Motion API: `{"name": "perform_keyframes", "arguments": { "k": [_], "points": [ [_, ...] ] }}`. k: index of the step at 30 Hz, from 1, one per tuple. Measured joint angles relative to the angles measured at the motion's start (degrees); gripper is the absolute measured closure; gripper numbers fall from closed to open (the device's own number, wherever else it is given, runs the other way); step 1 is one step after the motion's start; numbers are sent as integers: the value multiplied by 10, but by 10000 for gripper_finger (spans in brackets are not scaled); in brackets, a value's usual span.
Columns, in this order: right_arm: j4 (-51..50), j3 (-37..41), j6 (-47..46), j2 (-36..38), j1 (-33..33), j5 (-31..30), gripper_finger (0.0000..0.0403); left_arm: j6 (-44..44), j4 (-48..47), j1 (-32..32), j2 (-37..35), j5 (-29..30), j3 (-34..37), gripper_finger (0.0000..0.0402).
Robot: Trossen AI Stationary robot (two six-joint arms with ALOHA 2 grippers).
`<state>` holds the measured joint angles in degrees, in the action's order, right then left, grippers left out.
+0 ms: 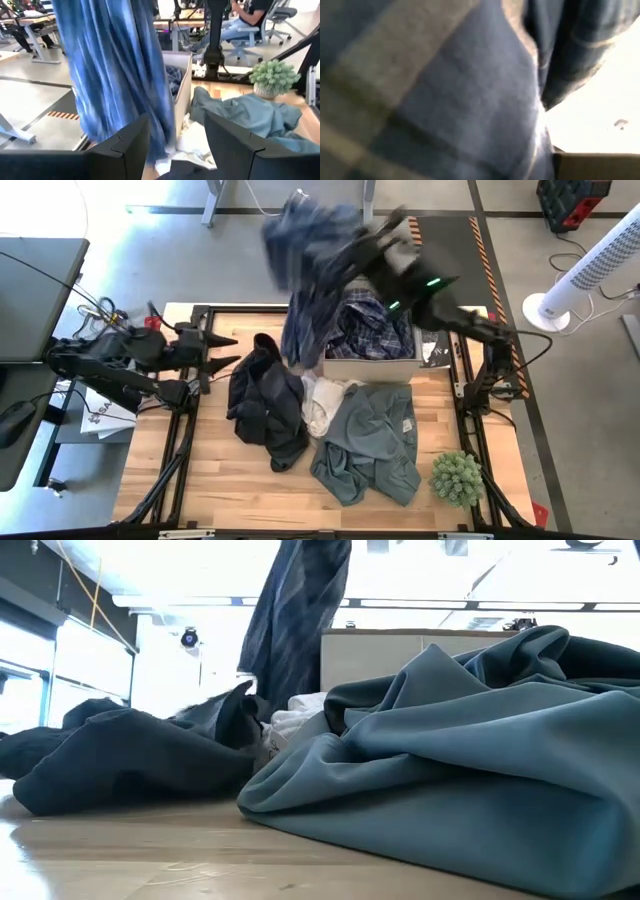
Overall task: Sort clothes
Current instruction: Put the blue patterned sleeve into the laundry organizer
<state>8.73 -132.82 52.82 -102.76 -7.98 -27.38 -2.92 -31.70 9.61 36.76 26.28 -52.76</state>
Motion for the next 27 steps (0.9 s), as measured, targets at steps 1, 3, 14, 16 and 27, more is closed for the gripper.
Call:
{"name": "perform_keyframes", "arguments": {
  "k": [1,3,14,16,27],
  "points": [
    [3,-23,0,1,-7,15,399,0,16,0,3,0,14,220],
    [79,2,-5,29,-21,51,399,0,43,0,9,0,39,220],
    [-36,38,-117,137,-53,40,399,-42,62,3,24,-3,89,220],
    [-123,38,-154,146,-55,21,399,-44,62,8,25,-3,89,220],
    [-680,188,-492,122,-153,146,399,-45,63,30,25,0,89,220]
  ]
}}
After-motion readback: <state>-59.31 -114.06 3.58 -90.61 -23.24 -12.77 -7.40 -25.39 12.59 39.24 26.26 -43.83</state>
